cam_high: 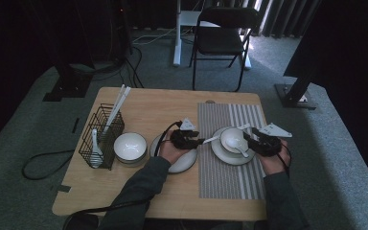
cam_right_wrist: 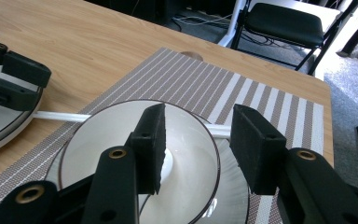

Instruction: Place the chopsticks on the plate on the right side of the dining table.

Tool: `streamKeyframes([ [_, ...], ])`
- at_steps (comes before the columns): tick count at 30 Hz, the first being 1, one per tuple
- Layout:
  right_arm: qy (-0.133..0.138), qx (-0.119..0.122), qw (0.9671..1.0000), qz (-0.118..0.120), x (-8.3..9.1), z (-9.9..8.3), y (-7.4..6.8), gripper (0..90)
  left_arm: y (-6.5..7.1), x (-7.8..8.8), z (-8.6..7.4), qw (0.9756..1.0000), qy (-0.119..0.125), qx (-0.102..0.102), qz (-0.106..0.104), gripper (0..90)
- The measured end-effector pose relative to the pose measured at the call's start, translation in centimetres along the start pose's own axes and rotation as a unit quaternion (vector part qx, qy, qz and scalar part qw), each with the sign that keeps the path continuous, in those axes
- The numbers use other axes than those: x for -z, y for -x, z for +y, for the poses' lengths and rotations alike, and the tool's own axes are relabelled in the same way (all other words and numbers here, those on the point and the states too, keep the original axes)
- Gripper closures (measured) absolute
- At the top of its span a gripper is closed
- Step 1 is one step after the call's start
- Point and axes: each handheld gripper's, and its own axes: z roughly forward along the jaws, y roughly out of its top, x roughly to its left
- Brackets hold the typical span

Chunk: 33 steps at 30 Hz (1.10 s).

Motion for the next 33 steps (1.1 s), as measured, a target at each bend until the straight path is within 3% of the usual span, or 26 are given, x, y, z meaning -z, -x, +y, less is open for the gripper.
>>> streamKeyframes([
  [33, -0.022, -0.026, 0.9993, -0.016, -3.2, 0.0, 2.7, 55.6, 0.1, -0.1, 0.0, 1.0000, -0.002, 0.003, 0.007, 56.5],
])
